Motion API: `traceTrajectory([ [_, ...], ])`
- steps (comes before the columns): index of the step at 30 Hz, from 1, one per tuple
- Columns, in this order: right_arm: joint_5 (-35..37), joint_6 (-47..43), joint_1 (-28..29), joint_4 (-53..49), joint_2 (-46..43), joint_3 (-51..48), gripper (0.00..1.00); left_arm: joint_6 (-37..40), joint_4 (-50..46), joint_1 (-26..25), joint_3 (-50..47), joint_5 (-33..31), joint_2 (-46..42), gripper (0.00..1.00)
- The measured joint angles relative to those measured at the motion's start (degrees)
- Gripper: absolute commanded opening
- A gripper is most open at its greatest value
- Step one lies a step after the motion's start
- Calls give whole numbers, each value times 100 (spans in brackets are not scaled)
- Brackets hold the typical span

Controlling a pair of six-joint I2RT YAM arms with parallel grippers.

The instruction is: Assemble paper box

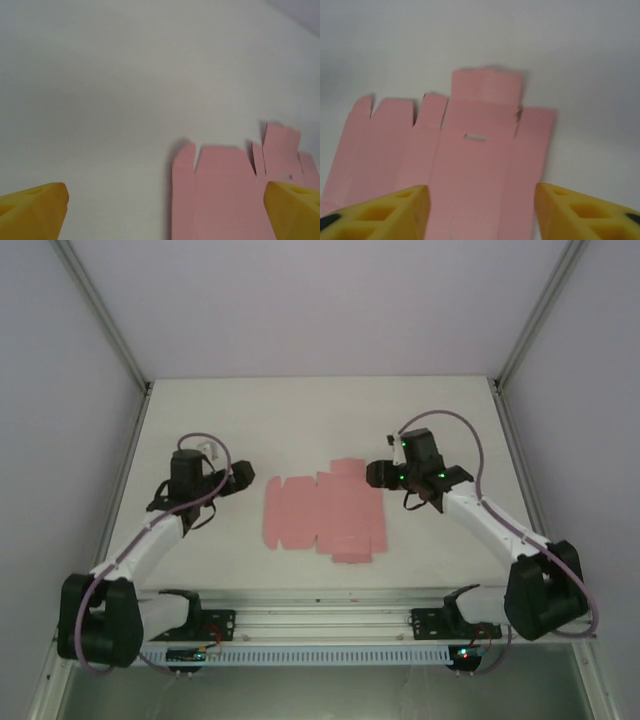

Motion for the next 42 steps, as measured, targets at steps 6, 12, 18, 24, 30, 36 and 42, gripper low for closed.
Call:
traceTrajectory([
  [6, -586, 391, 140, -79, 852, -2, 42, -356, -61, -293, 50, 935, 944, 99],
  [12, -949, 675, -232, 188, 1700, -184, 36, -439, -15, -446, 129, 1388, 1604, 100],
  [18, -1091, 758, -481, 490, 2103, -291, 30, -411, 37, -540, 304, 1659, 1987, 100],
  [24, -1279, 892, -533, 1047, 2118, -527, 28, -396, 264, -588, 376, 1952, 2192, 93],
  [30, -1434, 994, -608, 1390, 2059, -726, 28, -503, 708, -662, 332, 2354, 2330, 70],
  [36, -1576, 999, -682, 1698, 1989, -909, 28, -566, 984, -684, 278, 2496, 2328, 47],
  [42, -1692, 946, -763, 1878, 1843, -1082, 31, -446, 990, -684, 260, 2500, 2251, 0],
])
